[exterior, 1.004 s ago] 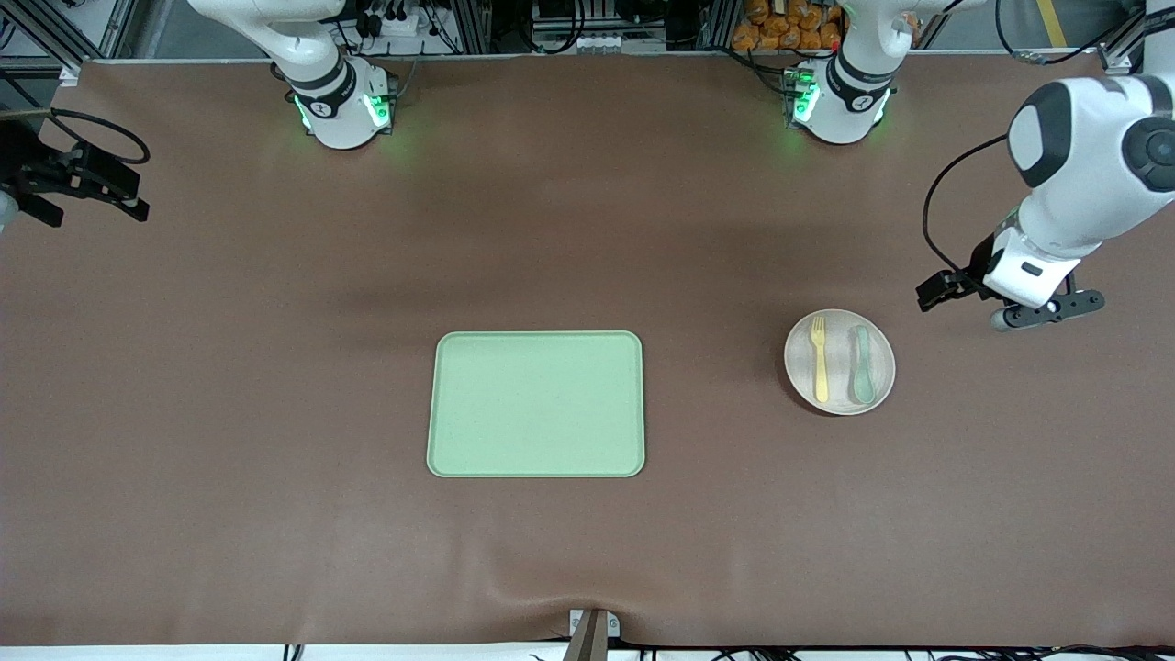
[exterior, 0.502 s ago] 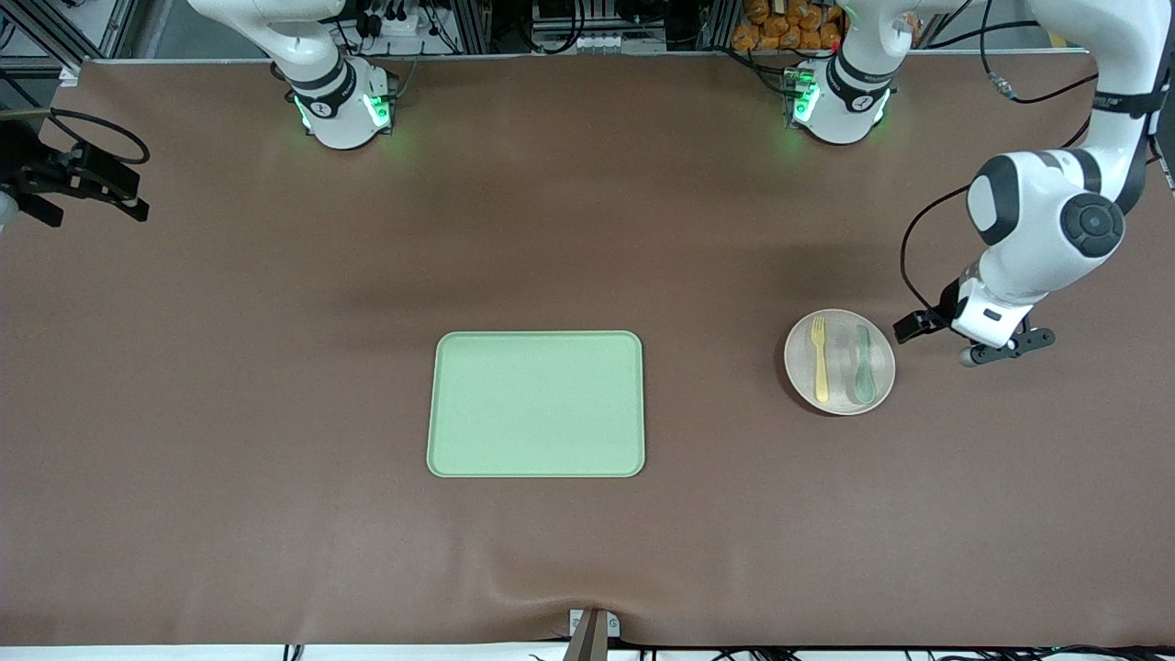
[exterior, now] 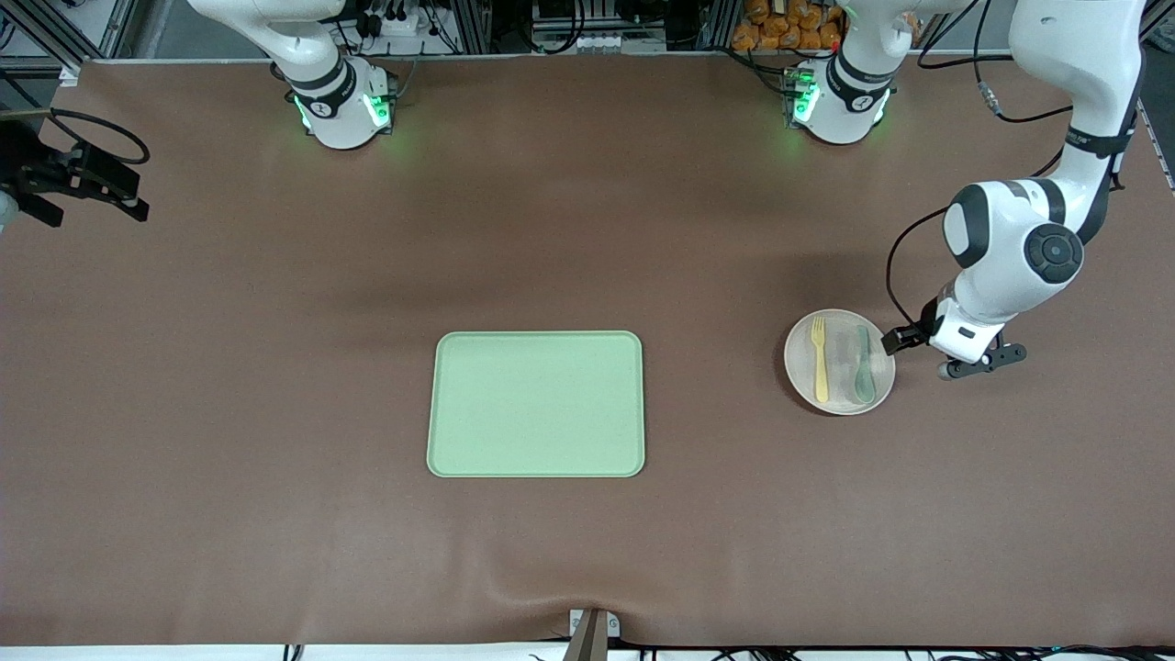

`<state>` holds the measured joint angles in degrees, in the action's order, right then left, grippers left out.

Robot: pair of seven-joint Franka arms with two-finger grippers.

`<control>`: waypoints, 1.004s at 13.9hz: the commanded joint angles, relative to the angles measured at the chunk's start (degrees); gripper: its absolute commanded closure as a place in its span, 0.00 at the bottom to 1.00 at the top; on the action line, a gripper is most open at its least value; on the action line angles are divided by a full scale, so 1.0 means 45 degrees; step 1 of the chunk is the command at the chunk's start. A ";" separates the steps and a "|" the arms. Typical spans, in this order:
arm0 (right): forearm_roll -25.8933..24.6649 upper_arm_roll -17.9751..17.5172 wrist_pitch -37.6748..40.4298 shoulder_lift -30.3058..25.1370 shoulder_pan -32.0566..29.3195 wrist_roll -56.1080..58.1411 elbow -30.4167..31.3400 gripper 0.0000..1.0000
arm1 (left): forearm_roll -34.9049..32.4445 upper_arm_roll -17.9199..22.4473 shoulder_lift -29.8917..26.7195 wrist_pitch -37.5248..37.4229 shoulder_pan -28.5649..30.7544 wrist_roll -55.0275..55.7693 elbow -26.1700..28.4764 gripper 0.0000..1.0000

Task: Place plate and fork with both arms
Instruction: 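Reach the left gripper to the white plate rim and grasp it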

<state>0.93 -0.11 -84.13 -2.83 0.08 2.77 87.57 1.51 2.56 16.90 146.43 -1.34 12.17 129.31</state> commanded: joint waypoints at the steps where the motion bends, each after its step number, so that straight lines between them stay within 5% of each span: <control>1: 0.0126 -0.0111 0.0102 0.0003 -0.0193 -0.0009 -0.0084 0.00 | 0.0249 -0.0061 0.0404 0.0524 0.0082 -0.0243 -0.0045 0.32; 11: 0.0126 -0.0092 0.0102 0.0003 -0.0174 -0.0009 -0.0084 0.00 | 0.0952 -0.0373 0.1206 0.1092 0.0082 -0.0243 -0.0045 0.60; 14: 0.0126 -0.0092 0.0121 0.0003 -0.0174 -0.0009 -0.0084 0.00 | 0.1321 -0.0548 0.1304 0.1093 0.0082 -0.0184 -0.0084 0.93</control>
<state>0.93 -0.08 -84.10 -2.83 0.08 2.77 87.56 5.12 1.11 22.35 150.61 -1.33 12.16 129.28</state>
